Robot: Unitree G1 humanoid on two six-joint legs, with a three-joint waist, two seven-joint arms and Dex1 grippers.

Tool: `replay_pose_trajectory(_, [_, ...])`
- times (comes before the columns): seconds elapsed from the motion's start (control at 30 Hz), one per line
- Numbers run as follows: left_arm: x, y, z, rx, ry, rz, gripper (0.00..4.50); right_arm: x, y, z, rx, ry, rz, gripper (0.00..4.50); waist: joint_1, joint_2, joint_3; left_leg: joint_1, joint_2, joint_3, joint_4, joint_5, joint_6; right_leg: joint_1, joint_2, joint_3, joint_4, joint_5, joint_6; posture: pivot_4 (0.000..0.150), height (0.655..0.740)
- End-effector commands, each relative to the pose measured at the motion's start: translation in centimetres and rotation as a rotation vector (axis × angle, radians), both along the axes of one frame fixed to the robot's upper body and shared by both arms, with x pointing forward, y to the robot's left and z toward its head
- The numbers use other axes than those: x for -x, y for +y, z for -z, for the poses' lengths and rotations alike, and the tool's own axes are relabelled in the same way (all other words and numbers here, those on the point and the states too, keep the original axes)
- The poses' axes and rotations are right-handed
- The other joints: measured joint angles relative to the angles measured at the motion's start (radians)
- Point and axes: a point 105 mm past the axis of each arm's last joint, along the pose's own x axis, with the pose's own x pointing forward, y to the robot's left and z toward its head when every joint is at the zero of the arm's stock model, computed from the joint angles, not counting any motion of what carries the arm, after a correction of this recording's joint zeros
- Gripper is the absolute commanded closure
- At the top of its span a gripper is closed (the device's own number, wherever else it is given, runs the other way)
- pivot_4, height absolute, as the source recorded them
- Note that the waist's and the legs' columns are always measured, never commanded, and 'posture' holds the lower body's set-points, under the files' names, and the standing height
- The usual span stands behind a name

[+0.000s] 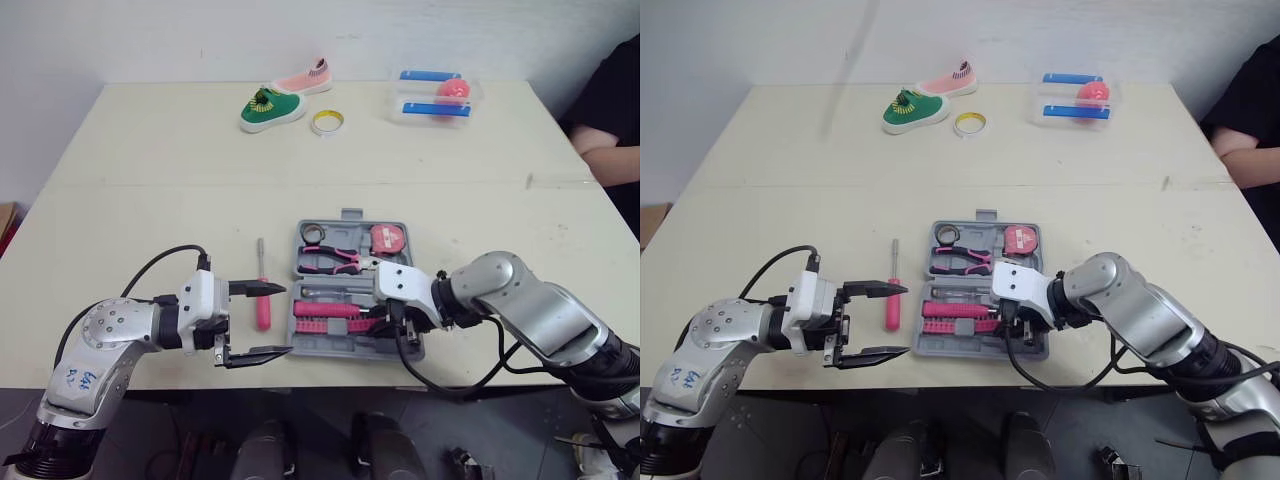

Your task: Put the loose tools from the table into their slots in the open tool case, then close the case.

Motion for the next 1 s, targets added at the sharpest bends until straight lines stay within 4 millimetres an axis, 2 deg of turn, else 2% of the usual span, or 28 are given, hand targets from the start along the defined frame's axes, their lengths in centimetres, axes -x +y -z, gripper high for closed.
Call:
replay_pose_trajectory(0.03, [0.3, 0.1, -0.6, -0.002, -0.034, -0.004, 0.0, 0.9, 0.3, 0.0, 0.007, 0.022, -0.049, 3.76, 0.0, 0.0, 0.0, 0.0, 0.0, 0.0, 0.0, 0.0, 0.0, 0.0, 0.0, 0.0, 0.0, 0.0, 0.0, 0.15, 0.74])
replay_pose_trajectory(0.33, [0.4, 0.1, -0.5, 0.003, -0.033, -0.01, 0.0, 0.7, 0.3, 0.8, -0.012, 0.086, 0.01, 3.76, 0.001, -0.001, -0.001, -0.001, 0.0, 0.0, 0.0, 0.0, 0.0, 0.0, 0.0, 0.0, -0.001, 0.0, 0.0, 0.15, 0.74])
replay_pose_trajectory(0.4, [0.4, 0.0, -0.8, 0.004, -0.034, -0.011, 0.0, 0.8, 0.6, 0.1, -0.049, 0.046, -0.034, 2.72, -0.001, -0.001, -0.001, 0.0, 0.0, 0.0, 0.0, 0.0, 0.0, 0.0, 0.0, 0.0, 0.0, 0.0, 0.0, 0.15, 0.74])
replay_pose_trajectory(0.43, [0.5, -0.1, -0.9, 0.005, -0.034, -0.011, 0.0, 1.0, 0.7, -0.3, -0.064, 0.031, -0.06, 2.39, 0.0, -0.001, -0.001, 0.0, 0.0, 0.0, 0.0, 0.0, 0.0, 0.0, 0.0, 0.0, 0.0, 0.0, 0.0, 0.15, 0.74])
replay_pose_trajectory(0.47, [0.5, -0.1, -1.0, 0.004, -0.034, -0.011, 0.0, 0.8, 0.7, -0.9, -0.086, 0.003, -0.077, 1.8, 0.001, -0.001, -0.001, 0.0, 0.0, 0.0, 0.0, 0.0, 0.0, 0.0, 0.0, 0.0, 0.0, 0.0, 0.0, 0.15, 0.74])
replay_pose_trajectory(0.57, [0.5, -0.1, -0.9, 0.001, -0.023, -0.018, 0.0, 1.0, -0.6, -3.3, -0.141, -0.005, -0.108, 0.55, 0.001, -0.001, -0.001, -0.001, 0.0, 0.0, 0.0, 0.0, 0.0, 0.0, 0.0, 0.0, 0.0, 0.0, 0.0, 0.15, 0.74])
replay_pose_trajectory(0.67, [0.4, -0.1, -0.9, 0.001, -0.025, -0.025, 0.0, 1.1, -1.8, -4.4, -0.183, 0.015, -0.114, 0.55, 0.002, -0.002, -0.001, -0.001, -0.001, 0.0, 0.001, 0.0, 0.001, -0.001, 0.0, 0.0, 0.0, 0.0, 0.0, 0.15, 0.74])
replay_pose_trajectory(0.77, [0.4, 0.0, -0.8, 0.001, -0.03, -0.03, 0.0, 1.2, -1.9, -4.8, -0.271, 0.002, -0.15, 0.55, 0.002, -0.003, -0.001, -0.001, 0.0, 0.0, 0.001, 0.0, 0.001, 0.0, 0.0, 0.0, 0.0, 0.0, 0.0, 0.15, 0.74])
replay_pose_trajectory(0.8, [0.3, 0.0, -0.8, 0.002, -0.034, -0.034, 0.0, 1.7, -1.5, -5.2, -0.349, -0.007, -0.228, 0.55, 0.002, -0.003, -0.001, -0.001, 0.0, 0.0, 0.001, 0.0, 0.001, 0.0, 0.0, 0.0, 0.0, 0.0, 0.0, 0.15, 0.74])
replay_pose_trajectory(0.9, [0.0, 0.1, -0.8, 0.002, -0.042, -0.04, 0.0, 1.7, -1.8, -4.3, -0.413, -0.008, -0.247, 1.39, 0.001, -0.003, -0.001, -0.001, 0.0, 0.0, 0.0, 0.0, 0.001, 0.0, 0.001, 0.0, 0.0, 0.0, 0.0, 0.15, 0.74])
replay_pose_trajectory(1.0, [-0.1, 0.1, -0.7, 0.002, -0.045, -0.041, 0.0, 0.3, -1.7, -3.6, -0.497, -0.071, -0.211, 2.91, 0.0, -0.004, -0.001, -0.001, 0.0, 0.001, 0.002, 0.0, 0.001, 0.0, 0.001, 0.0, 0.001, 0.0, 0.0, 0.15, 0.74])
